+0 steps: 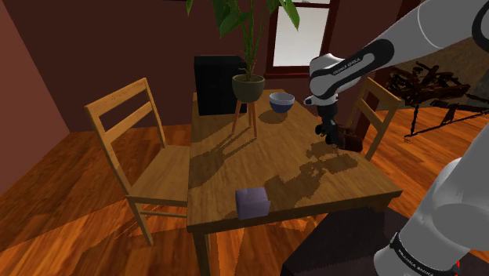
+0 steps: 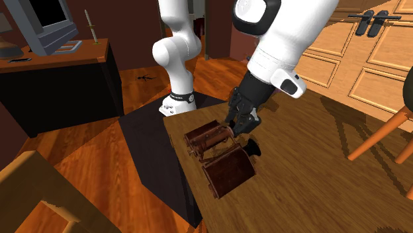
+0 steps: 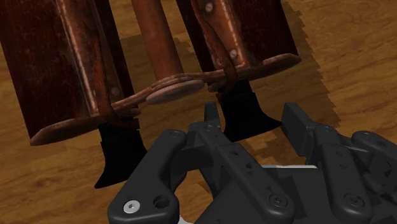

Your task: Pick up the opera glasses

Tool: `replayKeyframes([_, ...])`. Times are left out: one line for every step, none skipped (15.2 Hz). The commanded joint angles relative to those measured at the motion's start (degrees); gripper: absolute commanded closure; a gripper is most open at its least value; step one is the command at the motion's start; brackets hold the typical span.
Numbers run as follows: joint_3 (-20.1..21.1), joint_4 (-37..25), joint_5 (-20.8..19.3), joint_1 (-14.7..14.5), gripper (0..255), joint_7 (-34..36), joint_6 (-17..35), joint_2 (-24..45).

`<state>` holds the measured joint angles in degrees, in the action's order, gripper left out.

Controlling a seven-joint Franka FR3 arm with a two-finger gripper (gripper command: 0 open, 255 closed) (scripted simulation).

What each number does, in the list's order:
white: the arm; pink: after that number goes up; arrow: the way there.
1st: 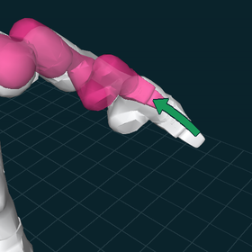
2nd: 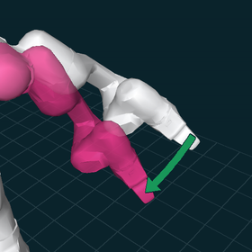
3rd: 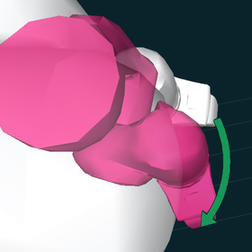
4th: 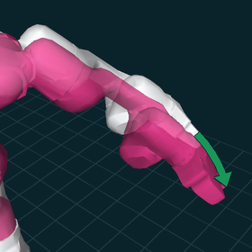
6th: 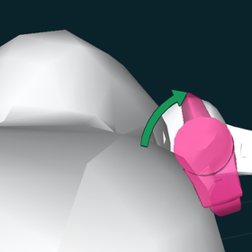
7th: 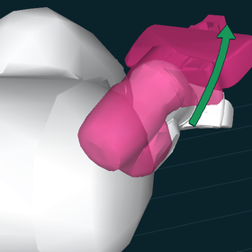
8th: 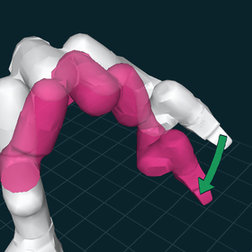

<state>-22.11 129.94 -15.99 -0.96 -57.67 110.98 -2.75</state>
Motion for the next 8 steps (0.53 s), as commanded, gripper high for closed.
replayKeyframes([0.10,-0.71,-0.14,-0.05,255,-0.10,-1.55,-0.91])
replayKeyframes([0.15,-1.10,-0.19,-0.08,255,-0.16,-2.34,-1.31])
replayKeyframes([0.20,-1.51,-0.23,-0.11,255,-0.23,-3.12,-1.71])
replayKeyframes([0.26,-1.92,-0.27,-0.13,255,-0.30,-3.90,-2.09])
replayKeyframes([0.32,-2.35,-0.31,-0.16,255,-0.37,-4.68,-2.45])
replayKeyframes([0.37,-2.79,-0.34,-0.19,255,-0.45,-5.46,-2.81])
replayKeyframes([0.43,-3.25,-0.37,-0.21,255,-0.53,-6.24,-3.15])
replayKeyframes([0.49,-3.71,-0.40,-0.24,255,-0.61,-7.01,-3.47])
